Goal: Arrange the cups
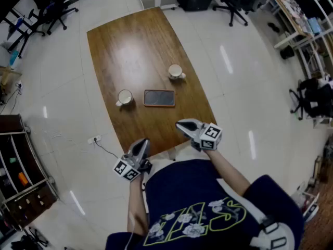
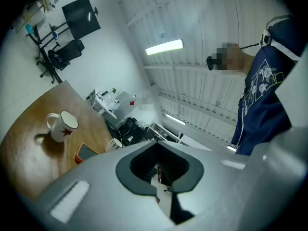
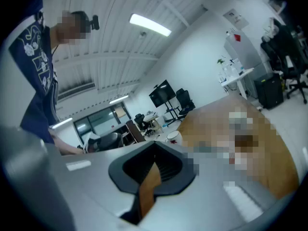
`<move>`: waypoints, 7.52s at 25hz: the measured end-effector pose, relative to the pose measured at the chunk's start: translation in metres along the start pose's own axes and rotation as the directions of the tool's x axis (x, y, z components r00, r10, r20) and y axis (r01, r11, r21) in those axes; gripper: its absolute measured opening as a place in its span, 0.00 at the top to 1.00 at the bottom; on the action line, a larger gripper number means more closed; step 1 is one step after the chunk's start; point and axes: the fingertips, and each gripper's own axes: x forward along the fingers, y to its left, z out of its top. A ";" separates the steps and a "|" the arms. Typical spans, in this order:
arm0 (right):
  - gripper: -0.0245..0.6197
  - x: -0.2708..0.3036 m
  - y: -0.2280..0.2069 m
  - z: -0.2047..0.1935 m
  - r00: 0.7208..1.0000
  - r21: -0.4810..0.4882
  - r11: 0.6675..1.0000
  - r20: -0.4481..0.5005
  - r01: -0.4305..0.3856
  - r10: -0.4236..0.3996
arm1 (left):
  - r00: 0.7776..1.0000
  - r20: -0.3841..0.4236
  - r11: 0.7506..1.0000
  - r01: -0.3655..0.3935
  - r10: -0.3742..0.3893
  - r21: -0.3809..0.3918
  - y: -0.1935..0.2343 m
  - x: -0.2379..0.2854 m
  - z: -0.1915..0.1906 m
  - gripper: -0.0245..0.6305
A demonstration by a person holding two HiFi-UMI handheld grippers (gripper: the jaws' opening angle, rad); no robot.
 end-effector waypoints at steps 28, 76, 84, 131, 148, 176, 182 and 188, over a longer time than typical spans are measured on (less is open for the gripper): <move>0.28 0.306 -0.097 -0.074 0.380 -0.498 0.434 -0.863 -0.751 -0.332 | 0.890 0.053 0.887 -0.456 0.454 0.066 0.039 -0.053 0.006 0.90; 0.34 0.107 -0.183 -0.067 0.564 -0.630 0.742 -0.707 -0.228 -0.427 | 0.939 -0.181 0.956 -0.279 0.291 0.092 0.046 0.028 -0.022 0.96; 0.13 0.093 -0.172 -0.052 0.741 -0.554 0.829 -0.586 -0.072 -0.328 | 0.942 -0.184 0.958 -0.266 0.281 0.106 0.051 0.034 -0.017 0.96; 0.96 -0.099 -0.094 -0.088 0.935 0.024 0.938 -0.094 0.345 -0.341 | 0.572 -0.803 0.836 0.350 0.166 0.422 0.104 0.268 -0.009 0.28; 0.96 -0.114 -0.077 -0.056 0.931 0.031 0.939 -0.147 0.343 -0.335 | -0.061 -0.800 0.633 0.649 0.597 0.422 0.264 0.337 -0.106 0.21; 0.96 -0.115 -0.069 -0.056 0.927 0.015 0.950 -0.224 0.312 -0.301 | 0.097 -0.888 0.810 0.374 0.450 0.452 0.247 0.272 -0.044 0.29; 0.96 -0.080 -0.085 -0.071 0.934 0.060 0.954 -0.229 0.295 -0.275 | 0.026 -0.923 0.855 0.366 0.384 0.366 0.241 0.198 -0.018 0.29; 0.96 -0.061 -0.096 -0.088 0.948 0.118 0.949 -0.170 0.291 -0.270 | -0.009 -0.942 0.875 0.375 0.334 0.307 0.223 0.151 -0.028 0.29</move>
